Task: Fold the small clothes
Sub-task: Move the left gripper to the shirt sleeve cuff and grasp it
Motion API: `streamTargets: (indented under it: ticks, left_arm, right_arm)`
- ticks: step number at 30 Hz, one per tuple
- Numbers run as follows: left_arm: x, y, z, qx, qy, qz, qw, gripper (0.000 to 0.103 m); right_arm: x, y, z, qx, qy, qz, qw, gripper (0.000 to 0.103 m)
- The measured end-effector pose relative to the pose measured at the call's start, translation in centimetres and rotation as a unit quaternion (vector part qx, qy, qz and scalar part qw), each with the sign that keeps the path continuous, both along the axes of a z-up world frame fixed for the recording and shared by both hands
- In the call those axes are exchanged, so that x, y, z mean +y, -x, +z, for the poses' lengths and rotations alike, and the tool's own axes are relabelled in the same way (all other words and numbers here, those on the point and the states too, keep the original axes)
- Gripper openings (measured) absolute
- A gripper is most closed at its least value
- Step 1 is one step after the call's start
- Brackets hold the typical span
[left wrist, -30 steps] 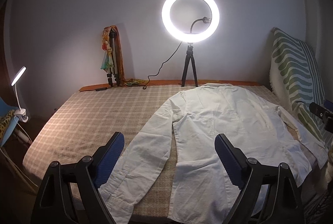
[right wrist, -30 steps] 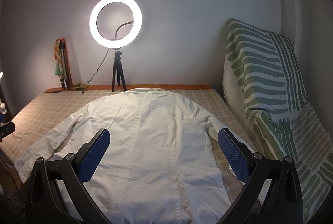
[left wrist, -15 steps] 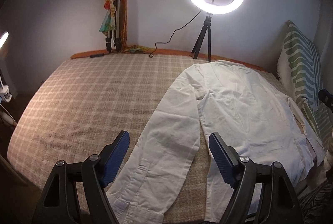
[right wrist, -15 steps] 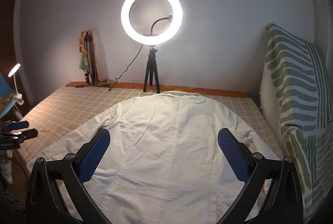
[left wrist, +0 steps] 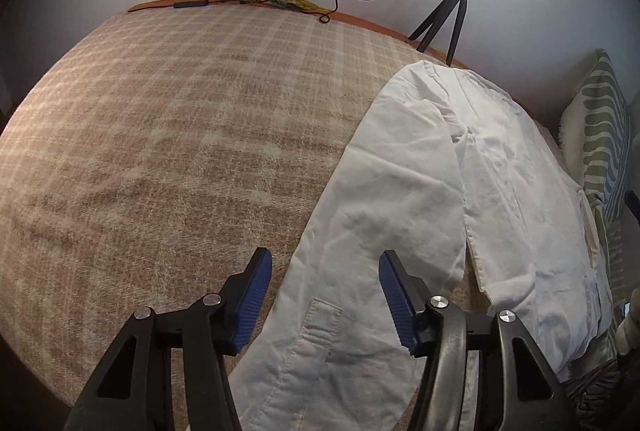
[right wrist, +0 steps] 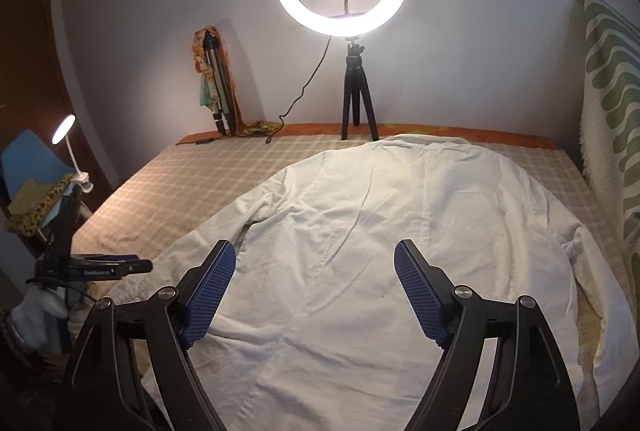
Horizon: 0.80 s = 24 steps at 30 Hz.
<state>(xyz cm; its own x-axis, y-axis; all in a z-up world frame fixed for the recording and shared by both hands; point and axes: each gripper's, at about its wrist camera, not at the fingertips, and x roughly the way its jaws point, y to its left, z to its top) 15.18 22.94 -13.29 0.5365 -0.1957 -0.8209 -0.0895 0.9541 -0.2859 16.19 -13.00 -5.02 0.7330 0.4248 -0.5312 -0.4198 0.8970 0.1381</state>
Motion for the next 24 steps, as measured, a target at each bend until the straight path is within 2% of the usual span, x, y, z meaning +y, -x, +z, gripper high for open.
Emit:
streamTargets:
  ticks: [1,3,6,8,9,10,14,19,24]
  left_arm:
    - [-0.1,-0.2,-0.2,0.003,0.003,-0.003,1.0000,0.045]
    - [-0.2,-0.8,-0.8,0.010,0.008,-0.009,0.9999,0.043]
    - [-0.3,-1.2,-1.2,0.001,-0.004,-0.016,0.9999,0.035]
    - [-0.2,-1.5,-1.3,-0.001,-0.006,-0.014,0.9999,0.023]
    - [0.0,-1.6,-1.4,-0.001,-0.001,-0.012,0.9999,0.009]
    - [0.3,-1.7,-1.5,-0.002,0.012,-0.009,0.9999,0.002]
    - [0.7,-1.6,-1.2,-0.012,0.041,-0.005,0.9991,0.000]
    - [-0.9,-0.8,1.2,-0.052,0.060,-0.032,0.9964,0.000]
    - [-4.7,0.0,4.0,-0.089,0.065,-0.082,0.9905,0.000]
  right_arm:
    - [0.2,0.0,0.1,-0.001,0.001,0.002,1.000,0.081]
    - [0.5,-0.1,0.1,-0.002,0.001,0.008,1.000,0.081]
    - [0.7,-0.2,0.1,0.002,0.002,0.012,1.000,0.081]
    - [0.7,-0.3,0.0,0.004,0.003,0.013,1.000,0.081]
    - [0.7,-0.2,0.0,0.004,0.002,0.013,1.000,0.081]
    - [0.7,-0.2,0.0,0.004,0.003,0.013,1.000,0.081]
    - [0.7,0.0,0.0,0.000,0.009,0.012,1.000,0.081]
    - [0.6,0.1,-0.1,0.002,0.013,0.014,1.000,0.081]
    - [0.2,-0.3,-0.5,0.020,0.010,0.010,1.000,0.068]
